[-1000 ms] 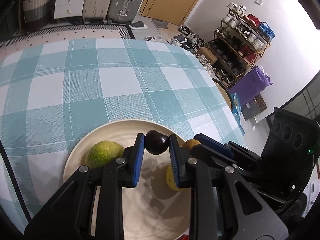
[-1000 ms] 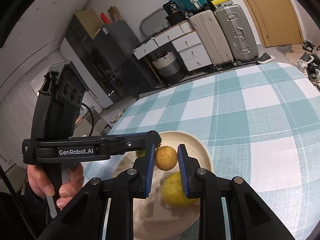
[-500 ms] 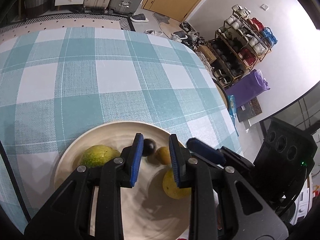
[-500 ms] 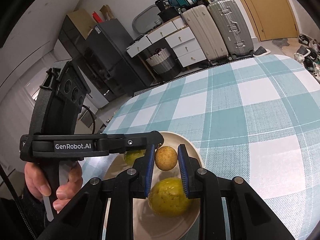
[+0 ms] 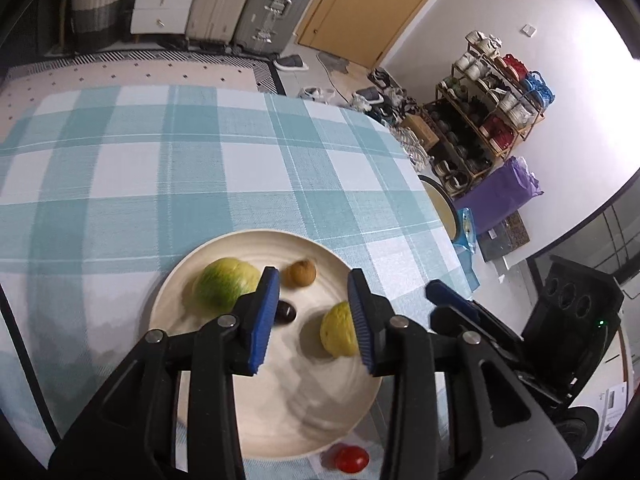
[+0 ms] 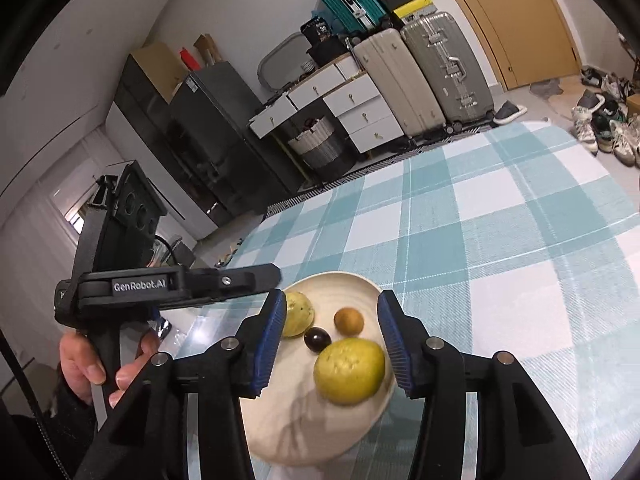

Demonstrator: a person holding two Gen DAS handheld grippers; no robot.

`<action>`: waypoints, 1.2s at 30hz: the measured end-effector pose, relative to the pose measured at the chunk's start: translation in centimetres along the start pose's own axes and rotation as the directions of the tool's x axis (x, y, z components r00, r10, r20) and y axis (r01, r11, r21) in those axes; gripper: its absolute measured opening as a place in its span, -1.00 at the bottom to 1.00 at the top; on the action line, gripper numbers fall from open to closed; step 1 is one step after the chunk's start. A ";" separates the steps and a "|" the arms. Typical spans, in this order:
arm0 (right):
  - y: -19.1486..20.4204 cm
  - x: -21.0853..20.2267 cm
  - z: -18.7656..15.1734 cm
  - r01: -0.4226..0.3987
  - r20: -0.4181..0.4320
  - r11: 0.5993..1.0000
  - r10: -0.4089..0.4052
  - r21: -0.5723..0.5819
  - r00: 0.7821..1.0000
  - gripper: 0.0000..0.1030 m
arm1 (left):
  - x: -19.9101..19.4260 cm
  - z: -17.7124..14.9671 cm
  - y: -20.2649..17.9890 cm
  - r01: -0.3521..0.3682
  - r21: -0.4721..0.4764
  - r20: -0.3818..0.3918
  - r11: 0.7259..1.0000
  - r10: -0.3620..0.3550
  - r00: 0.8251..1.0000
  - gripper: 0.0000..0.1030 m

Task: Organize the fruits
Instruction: 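Lift both open tools away from the plate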

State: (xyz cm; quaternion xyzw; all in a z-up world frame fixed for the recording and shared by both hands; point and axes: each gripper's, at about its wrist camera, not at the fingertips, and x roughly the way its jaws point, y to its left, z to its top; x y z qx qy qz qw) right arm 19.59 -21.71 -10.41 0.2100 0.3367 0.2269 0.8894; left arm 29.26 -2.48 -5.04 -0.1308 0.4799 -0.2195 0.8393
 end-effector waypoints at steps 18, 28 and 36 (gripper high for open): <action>6.1 -7.0 -4.0 0.020 0.052 0.991 -0.013 -0.136 0.999 0.69 | -11.0 -8.6 -4.1 -0.294 0.060 0.288 0.954 0.265 0.920 0.61; 8.7 -8.6 -6.3 0.036 0.038 0.978 -0.029 -0.206 0.999 0.92 | -13.0 -12.5 -5.6 -0.427 0.067 0.341 0.902 0.382 0.859 0.99; 9.2 -9.3 -8.3 0.039 0.025 0.978 -0.034 -0.206 0.999 0.98 | -13.0 -15.9 -4.9 -0.411 0.047 0.295 0.911 0.380 0.877 0.99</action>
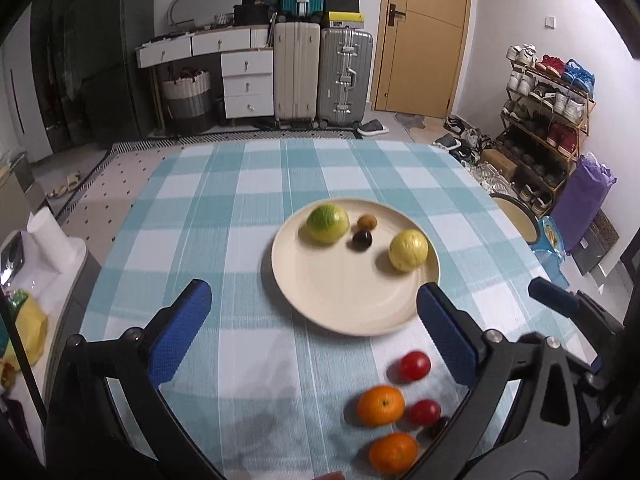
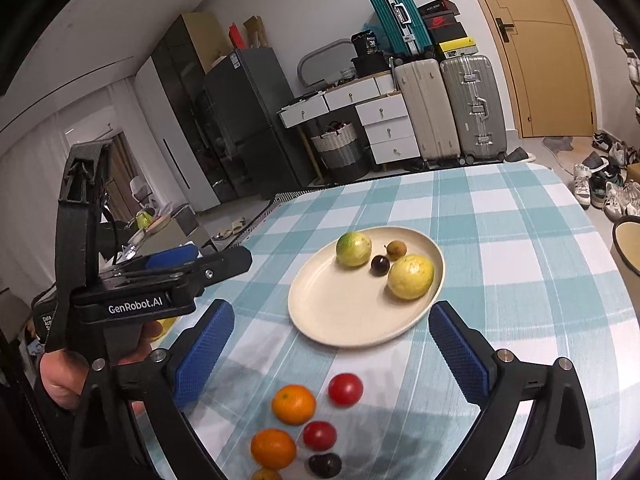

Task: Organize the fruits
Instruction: 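Lift both open tools away from the plate, then lower the left tool onto the olive-brown round fruit and close it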

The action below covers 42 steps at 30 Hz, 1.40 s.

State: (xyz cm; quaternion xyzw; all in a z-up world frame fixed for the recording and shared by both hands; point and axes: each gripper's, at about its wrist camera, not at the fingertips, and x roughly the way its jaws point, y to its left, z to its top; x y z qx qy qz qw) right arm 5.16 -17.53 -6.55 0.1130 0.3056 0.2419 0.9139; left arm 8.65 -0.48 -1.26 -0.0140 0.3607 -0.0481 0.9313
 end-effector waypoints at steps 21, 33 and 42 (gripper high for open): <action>0.6 -2.6 -5.3 0.092 -0.031 0.996 -0.092 -0.004 0.995 0.99 | -0.6 -10.1 1.1 0.096 -0.096 -0.180 0.991 -0.113 0.977 0.99; 0.4 -3.8 -7.6 0.114 -0.055 0.993 -0.113 0.021 0.992 0.99 | 0.2 -13.7 -1.5 0.117 -0.069 -0.287 0.991 -0.132 0.949 0.99; 0.3 -4.5 -8.6 0.101 -0.068 0.994 -0.099 0.029 0.993 0.99 | 0.8 -14.6 -3.2 0.198 -0.067 -0.325 0.978 -0.209 0.922 0.77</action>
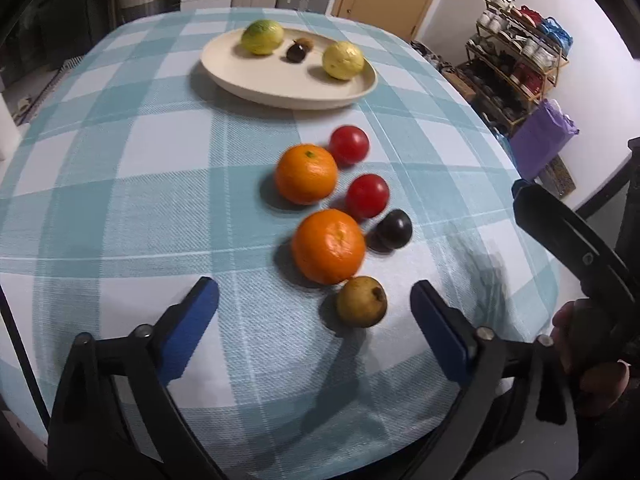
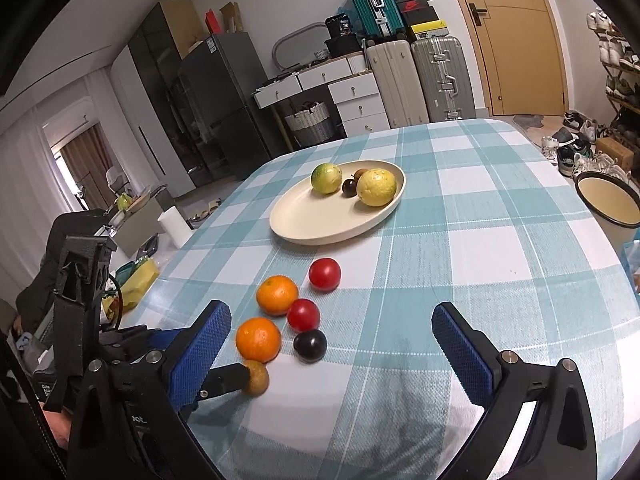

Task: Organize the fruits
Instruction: 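Lower the left tool onto the olive-brown round fruit and close it, then move the right tool to the dark purple plum and close on it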

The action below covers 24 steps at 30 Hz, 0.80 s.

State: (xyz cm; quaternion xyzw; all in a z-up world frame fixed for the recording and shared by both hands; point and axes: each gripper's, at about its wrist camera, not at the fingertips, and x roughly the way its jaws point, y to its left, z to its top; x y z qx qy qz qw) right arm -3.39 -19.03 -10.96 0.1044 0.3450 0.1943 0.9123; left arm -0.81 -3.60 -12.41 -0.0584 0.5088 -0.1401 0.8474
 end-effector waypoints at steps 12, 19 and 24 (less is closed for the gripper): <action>0.0 -0.1 -1.2 -0.033 -0.038 0.999 0.034 0.008 0.999 0.99 | 0.2 -0.6 -0.8 0.159 0.016 -0.057 0.987 -0.158 0.986 -0.55; -0.2 0.2 -1.6 -0.032 -0.056 0.999 0.033 0.021 0.998 0.99 | -0.4 -0.9 0.3 0.206 -0.016 -0.049 0.979 -0.206 0.977 -0.55; 0.0 0.7 -1.9 -0.026 -0.076 1.000 0.027 0.017 0.997 0.99 | -1.2 -1.0 1.5 0.215 -0.033 -0.030 0.976 -0.216 0.976 -0.55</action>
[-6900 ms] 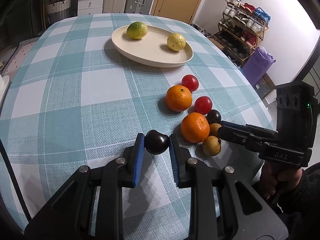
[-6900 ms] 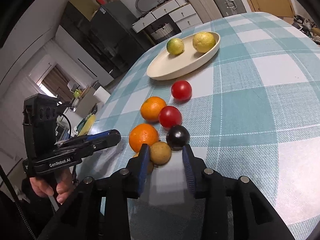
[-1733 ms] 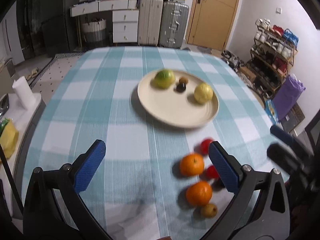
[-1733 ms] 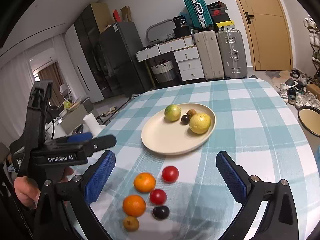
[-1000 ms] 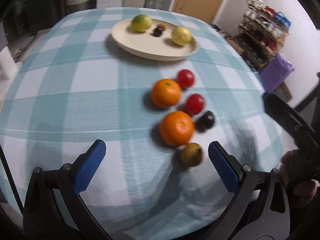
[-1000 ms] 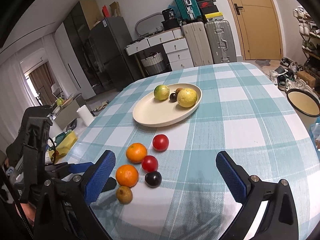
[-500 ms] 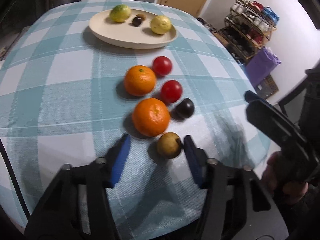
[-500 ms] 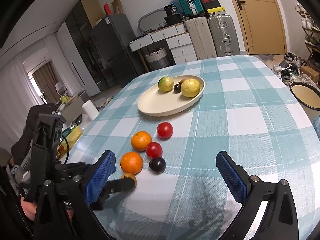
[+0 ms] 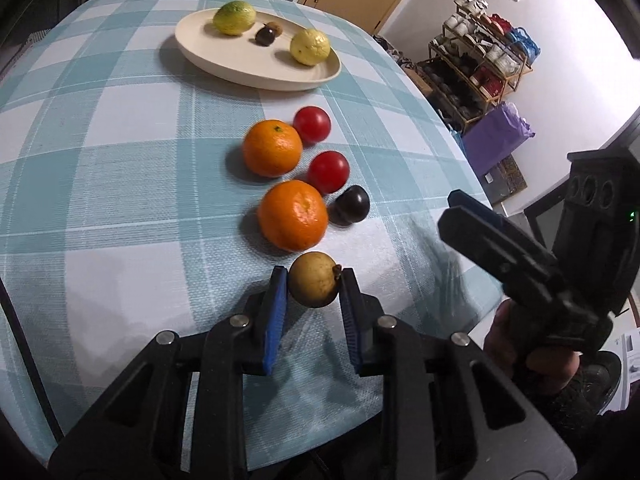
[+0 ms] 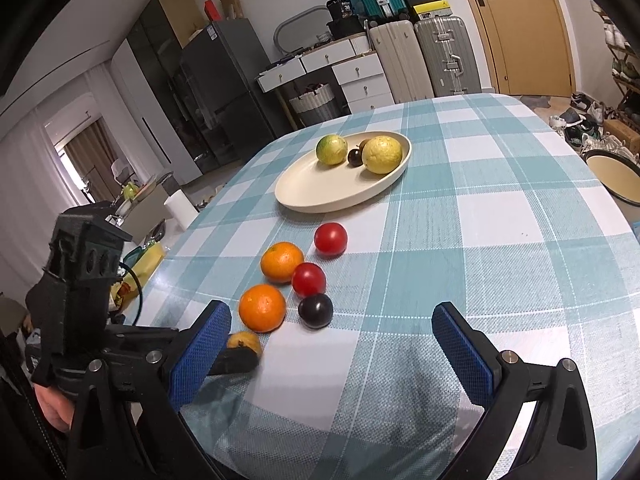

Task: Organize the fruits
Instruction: 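Move the right tool to the dark purple plum and close on it, then carry the brown fruit with the left tool while the right tool carries the plum onto the plate, opening both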

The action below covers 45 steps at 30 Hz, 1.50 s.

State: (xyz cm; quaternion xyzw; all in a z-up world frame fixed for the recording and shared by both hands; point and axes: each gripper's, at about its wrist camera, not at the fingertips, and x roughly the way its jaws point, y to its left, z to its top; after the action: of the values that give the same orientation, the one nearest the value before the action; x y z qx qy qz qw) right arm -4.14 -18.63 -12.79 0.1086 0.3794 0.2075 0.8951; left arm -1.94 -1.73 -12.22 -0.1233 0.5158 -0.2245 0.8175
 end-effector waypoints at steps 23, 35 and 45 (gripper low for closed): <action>1.1 5.0 -0.1 -0.013 -0.111 1.000 0.010 -0.025 0.994 -0.03 | -4.7 0.6 6.7 -0.018 -0.121 0.097 0.993 0.030 0.995 -0.55; 0.8 5.1 -0.1 -0.030 -0.097 0.999 0.027 -0.024 0.995 -0.52 | -4.2 1.9 7.3 -0.031 -0.128 0.091 0.991 0.042 0.995 -0.55; 0.2 3.5 0.7 -0.037 -0.046 0.999 0.036 -0.015 0.998 -0.53 | -4.4 4.6 7.0 -0.048 -0.111 0.117 0.993 0.061 0.991 -0.55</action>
State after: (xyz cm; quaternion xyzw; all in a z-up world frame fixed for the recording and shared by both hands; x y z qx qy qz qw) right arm -1.48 -16.91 -14.44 0.1038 0.3960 0.2294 0.8831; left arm 2.29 6.40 -9.74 -0.1665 0.4803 -0.1660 0.8450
